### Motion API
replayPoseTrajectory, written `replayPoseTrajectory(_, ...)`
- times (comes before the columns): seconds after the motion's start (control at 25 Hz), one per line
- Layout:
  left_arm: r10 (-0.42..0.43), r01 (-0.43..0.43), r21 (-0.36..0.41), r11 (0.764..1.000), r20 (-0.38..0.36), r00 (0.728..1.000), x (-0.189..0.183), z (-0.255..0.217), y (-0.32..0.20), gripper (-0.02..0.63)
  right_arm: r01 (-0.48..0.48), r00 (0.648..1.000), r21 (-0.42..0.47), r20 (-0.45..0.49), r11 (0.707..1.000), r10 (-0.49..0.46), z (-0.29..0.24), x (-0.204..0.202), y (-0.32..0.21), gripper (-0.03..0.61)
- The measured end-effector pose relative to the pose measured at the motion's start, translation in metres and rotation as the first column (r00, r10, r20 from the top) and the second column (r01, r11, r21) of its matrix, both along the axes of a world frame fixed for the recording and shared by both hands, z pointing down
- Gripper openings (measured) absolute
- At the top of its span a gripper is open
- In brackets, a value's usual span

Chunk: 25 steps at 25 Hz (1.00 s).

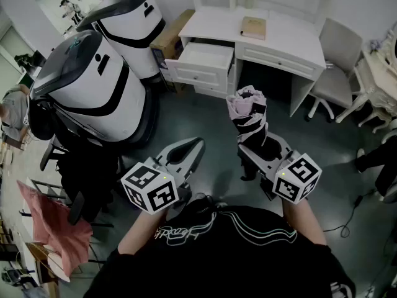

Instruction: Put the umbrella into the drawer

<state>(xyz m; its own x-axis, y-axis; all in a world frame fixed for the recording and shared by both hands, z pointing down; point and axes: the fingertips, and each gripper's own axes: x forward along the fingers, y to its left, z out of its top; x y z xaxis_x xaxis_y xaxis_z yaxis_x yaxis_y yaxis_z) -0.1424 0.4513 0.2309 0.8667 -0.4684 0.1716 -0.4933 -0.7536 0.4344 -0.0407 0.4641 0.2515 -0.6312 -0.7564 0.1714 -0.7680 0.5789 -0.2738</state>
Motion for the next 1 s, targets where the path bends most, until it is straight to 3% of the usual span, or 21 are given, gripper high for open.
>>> replayPoseTrajectory(0.4,-0.003,0.002,0.024,1.0,0.006,1.0,0.006,-0.004,0.001,0.028,0.009,0.999,0.007,-0.034,1.0,-0.008,0.002,0.005,-0.002,0.221)
replayPoseTrajectory(0.56,-0.009,0.009,0.016,1.0,0.012,1.0,-0.001,0.007,0.0,0.027,0.009,1.0,-0.013,0.028,1.0,-0.009,0.013,0.003,-0.006,0.224)
replayPoseTrajectory(0.76,-0.007,0.007,0.007,1.0,0.007,1.0,-0.005,0.024,-0.009,0.028,-0.018,1.0,-0.01,0.022,1.0,0.018,0.027,0.007,-0.01,0.224)
replayPoseTrajectory(1.0,0.002,-0.002,-0.021,1.0,-0.009,1.0,0.023,0.023,-0.075,0.028,-0.053,0.998,-0.072,0.012,0.996,0.054,0.033,0.039,-0.072,0.224)
